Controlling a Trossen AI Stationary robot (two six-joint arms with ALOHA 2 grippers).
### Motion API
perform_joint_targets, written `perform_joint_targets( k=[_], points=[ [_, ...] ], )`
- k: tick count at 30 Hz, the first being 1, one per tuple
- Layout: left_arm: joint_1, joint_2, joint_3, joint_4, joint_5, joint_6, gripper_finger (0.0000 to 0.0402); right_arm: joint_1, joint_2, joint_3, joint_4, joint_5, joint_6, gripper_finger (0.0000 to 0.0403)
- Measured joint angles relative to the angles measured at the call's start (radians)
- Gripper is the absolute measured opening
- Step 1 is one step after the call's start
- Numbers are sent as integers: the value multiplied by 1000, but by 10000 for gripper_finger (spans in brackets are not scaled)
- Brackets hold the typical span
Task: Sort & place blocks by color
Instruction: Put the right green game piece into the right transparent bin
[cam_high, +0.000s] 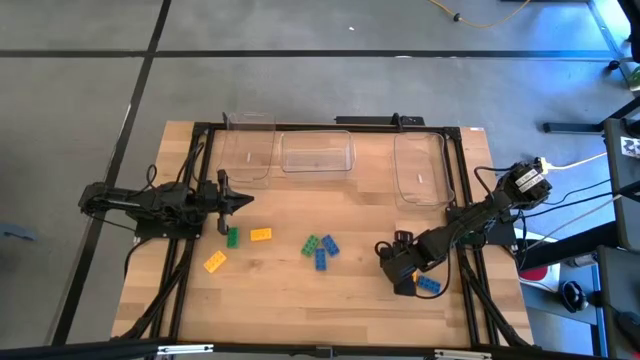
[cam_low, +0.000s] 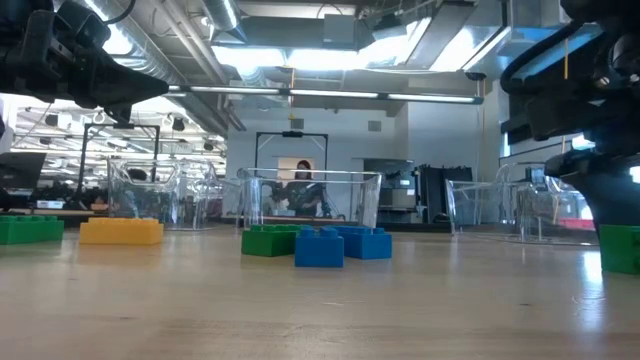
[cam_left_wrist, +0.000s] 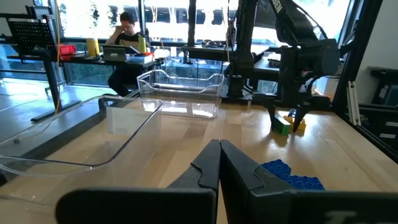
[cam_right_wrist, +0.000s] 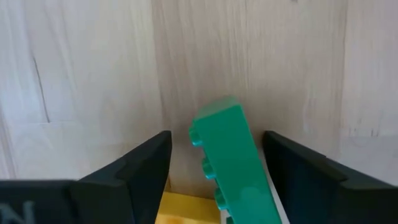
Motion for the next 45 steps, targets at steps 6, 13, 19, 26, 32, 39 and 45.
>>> perform_joint_targets(
  k=[6, 13, 19, 26, 32, 39, 45],
  points=[
    [0, 0, 0, 0, 0, 0, 0, 0, 0, 0, -2, 0, 2, 224],
    [0, 0, 0, 0, 0, 0, 0, 0, 0, 0, -1, -1, 1, 190],
    [0, 0, 0, 0, 0, 0, 0, 0, 0, 0, 0, -6, 4, 146],
    [0, 0, 0, 0, 0, 0, 0, 1, -2, 0, 17, -39, 6, 95],
    [0, 0, 0, 0, 0, 0, 0, 1, -4, 6, 11, -100, 26, 95],
    [0, 0, 0, 0, 0, 0, 0, -20, -70, 53, -8, -99, 30, 95],
    [0, 0, 0, 0, 0, 0, 0, -103, -183, 55, 19, -101, -4, 95]
  ],
)
